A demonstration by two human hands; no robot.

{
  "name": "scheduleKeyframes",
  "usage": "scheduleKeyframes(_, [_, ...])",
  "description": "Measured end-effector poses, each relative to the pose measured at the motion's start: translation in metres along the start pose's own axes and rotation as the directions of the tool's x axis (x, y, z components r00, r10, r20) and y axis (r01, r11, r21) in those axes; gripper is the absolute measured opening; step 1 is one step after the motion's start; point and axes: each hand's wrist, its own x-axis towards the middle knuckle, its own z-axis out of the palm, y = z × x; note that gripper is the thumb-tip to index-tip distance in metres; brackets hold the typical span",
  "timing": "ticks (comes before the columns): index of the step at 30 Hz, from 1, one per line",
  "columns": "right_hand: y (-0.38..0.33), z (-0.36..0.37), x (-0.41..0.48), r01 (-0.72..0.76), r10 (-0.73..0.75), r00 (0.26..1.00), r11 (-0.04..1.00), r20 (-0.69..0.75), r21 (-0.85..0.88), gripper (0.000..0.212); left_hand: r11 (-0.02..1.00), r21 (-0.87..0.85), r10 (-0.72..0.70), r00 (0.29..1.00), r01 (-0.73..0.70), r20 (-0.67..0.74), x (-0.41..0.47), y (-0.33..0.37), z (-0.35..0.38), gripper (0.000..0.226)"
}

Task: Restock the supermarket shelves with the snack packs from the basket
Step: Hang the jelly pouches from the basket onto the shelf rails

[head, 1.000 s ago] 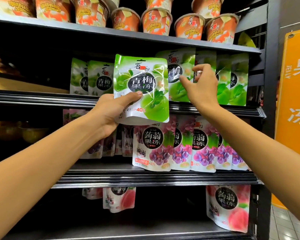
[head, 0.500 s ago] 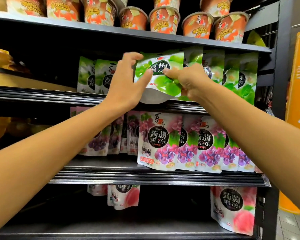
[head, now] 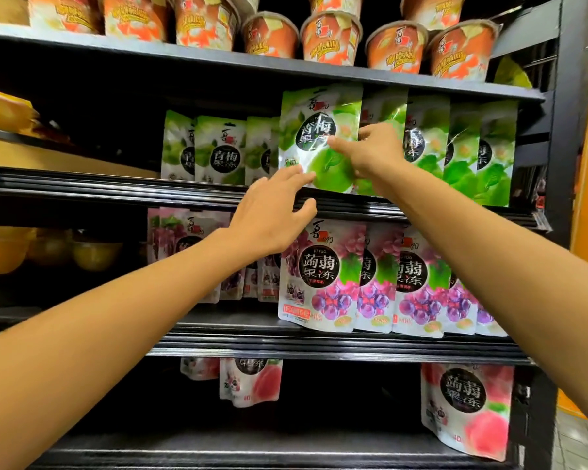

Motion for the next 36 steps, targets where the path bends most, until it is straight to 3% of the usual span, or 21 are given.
scheduleKeyframes(4, [0.010,-0.021,-0.006,0.006,-0.001,0.997,0.998,0.083,-0.067,0.019,0.999,0.040,0.024,1.000,-0.024,0.002,0.000,-0.004,0.002,0.052])
scheduleKeyframes(7, [0.016,-0.027,-0.011,0.021,0.004,0.991,0.982,0.131,-0.188,0.019,0.998,0.053,0.041,0.999,-0.040,-0.011,0.001,-0.006,0.002,0.051])
scheduleKeyframes(14, [0.019,-0.017,-0.017,0.033,-0.013,0.996,0.967,0.083,-0.254,0.025,0.996,0.094,0.013,1.000,-0.014,0.004,0.007,-0.006,0.005,0.048])
scheduleKeyframes(21, [0.029,-0.022,-0.017,0.037,-0.030,0.999,0.978,0.035,-0.205,0.026,0.997,0.077,0.020,1.000,-0.018,-0.016,0.009,0.000,0.004,0.043])
scheduleKeyframes(25, [0.031,-0.028,-0.018,0.061,-0.059,0.998,0.983,0.016,-0.173,0.029,1.000,0.013,0.017,0.999,-0.017,-0.048,0.005,0.001,-0.003,0.040])
scheduleKeyframes(29, [0.026,-0.028,-0.036,0.119,-0.150,0.984,0.953,-0.094,-0.279,0.025,0.991,-0.120,0.039,0.983,-0.061,-0.181,-0.013,0.010,-0.010,0.030])
scheduleKeyframes(31, [0.026,-0.028,-0.052,0.113,-0.134,0.988,0.969,-0.082,-0.220,0.026,0.973,-0.217,0.009,0.961,-0.072,-0.277,-0.031,0.016,-0.011,0.024])
scheduleKeyframes(33, [0.029,-0.026,-0.074,0.082,-0.082,0.997,0.996,-0.004,-0.028,0.020,0.959,-0.283,-0.070,0.946,-0.024,-0.316,-0.056,0.020,-0.010,0.019])
scheduleKeyframes(36, [0.046,-0.021,-0.122,0.024,-0.046,0.992,0.981,0.115,0.191,0.018,0.878,-0.464,-0.227,0.955,0.116,-0.190,-0.105,0.018,0.002,0.018])
